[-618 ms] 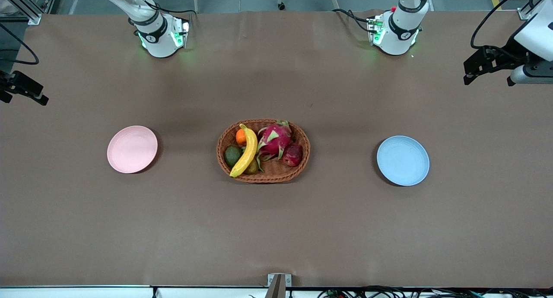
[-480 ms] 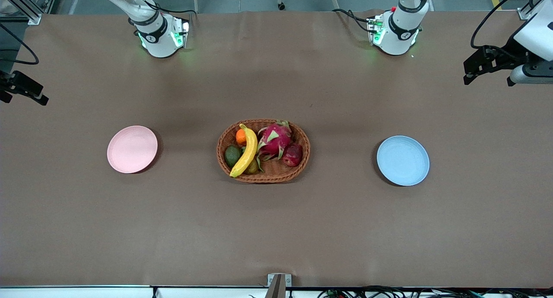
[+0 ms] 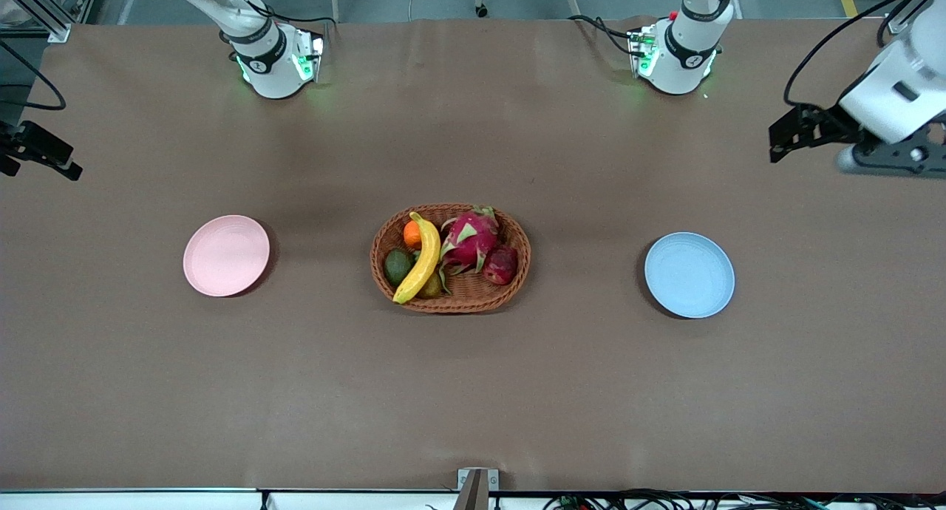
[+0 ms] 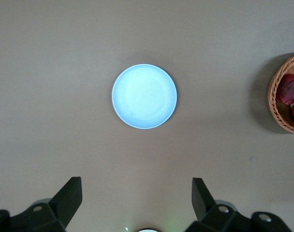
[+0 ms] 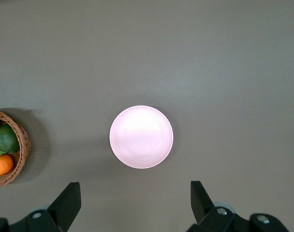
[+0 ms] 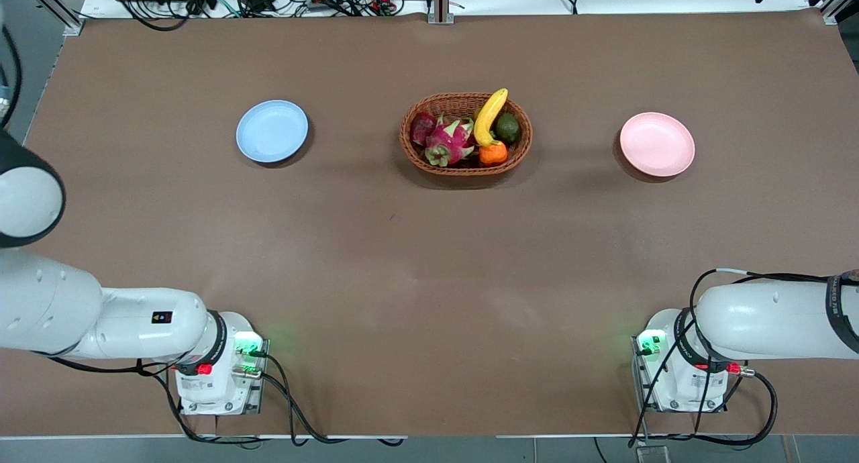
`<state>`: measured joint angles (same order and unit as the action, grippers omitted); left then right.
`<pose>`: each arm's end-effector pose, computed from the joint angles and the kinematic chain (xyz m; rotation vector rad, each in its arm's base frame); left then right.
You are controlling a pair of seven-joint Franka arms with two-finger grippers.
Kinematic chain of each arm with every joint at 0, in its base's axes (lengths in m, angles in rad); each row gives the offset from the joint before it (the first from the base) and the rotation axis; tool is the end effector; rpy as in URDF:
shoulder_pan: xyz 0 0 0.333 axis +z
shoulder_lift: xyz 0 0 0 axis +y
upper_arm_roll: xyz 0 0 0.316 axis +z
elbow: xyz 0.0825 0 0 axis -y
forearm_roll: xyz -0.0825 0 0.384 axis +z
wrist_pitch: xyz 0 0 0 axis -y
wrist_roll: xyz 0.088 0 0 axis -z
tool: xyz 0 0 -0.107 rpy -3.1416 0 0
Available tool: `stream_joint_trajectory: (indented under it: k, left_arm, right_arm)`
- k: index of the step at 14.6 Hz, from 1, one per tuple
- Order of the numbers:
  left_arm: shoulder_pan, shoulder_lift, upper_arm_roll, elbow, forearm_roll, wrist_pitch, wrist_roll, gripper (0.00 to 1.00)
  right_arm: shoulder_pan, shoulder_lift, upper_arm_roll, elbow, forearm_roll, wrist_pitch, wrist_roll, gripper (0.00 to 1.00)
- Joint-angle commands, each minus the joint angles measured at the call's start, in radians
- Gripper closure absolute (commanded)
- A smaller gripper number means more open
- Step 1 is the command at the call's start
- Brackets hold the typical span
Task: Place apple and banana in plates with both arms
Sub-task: 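Reach the right gripper to the banana while the left gripper reaches the apple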
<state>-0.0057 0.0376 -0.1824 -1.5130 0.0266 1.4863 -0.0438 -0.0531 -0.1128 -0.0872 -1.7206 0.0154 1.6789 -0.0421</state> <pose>0.5485 -0.0992 0.6238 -3.1052 0.2224 0.0949 0.5234 -0.0750 0.6238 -3.1171 0.1546 -0.1134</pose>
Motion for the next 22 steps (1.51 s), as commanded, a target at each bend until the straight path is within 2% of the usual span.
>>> stream_joint_trajectory:
  k: [1,5,9,12,14,16,18,19,21,22]
  left_arm:
    - [-0.025,0.083,-0.057,0.043,0.003,0.032,-0.045,0.0]
    - [-0.118,0.183,-0.085,0.037,0.016,0.121,-0.266,0.0]
    - [-0.229,0.312,-0.085,0.031,0.018,0.189,-0.448,0.0]
    - [-0.289,0.392,-0.085,0.036,0.018,0.291,-0.598,0.0]
    - [-0.327,0.45,-0.082,0.045,0.018,0.343,-0.68,0.0]
    - [-0.371,0.501,-0.072,0.056,0.018,0.464,-0.757,0.0]
    - [-0.381,0.559,-0.071,0.1,0.018,0.537,-0.794,0.0]
    - [-0.39,0.591,-0.071,0.137,0.018,0.54,-0.817,0.0]
    - [-0.427,0.645,-0.057,0.187,0.018,0.542,-0.91,0.0]
    - [-0.448,0.656,-0.037,0.189,0.016,0.554,-0.96,0.0]
  right_arm:
    - [-0.004,-0.007,0.006,-0.002,-0.022,0.002,0.004,0.0]
    - [-0.001,0.012,0.006,-0.002,-0.005,0.019,0.008,0.0]
    - [0.025,0.11,0.006,0.056,-0.002,0.019,0.016,0.0]
    - [0.036,0.171,0.006,0.07,-0.003,0.028,0.005,0.0]
    - [0.084,0.22,0.006,0.069,-0.002,0.059,0.011,0.0]
    - [0.157,0.26,0.006,0.061,-0.002,0.065,0.016,0.0]
    - [0.205,0.3,0.006,0.061,0.003,0.071,0.021,0.0]
    - [0.226,0.323,0.006,0.059,0.032,0.079,0.027,0.0]
    - [0.237,0.375,0.006,0.061,0.185,0.085,0.025,0.0]
    - [0.249,0.398,0.006,0.062,0.224,0.093,0.025,0.0]
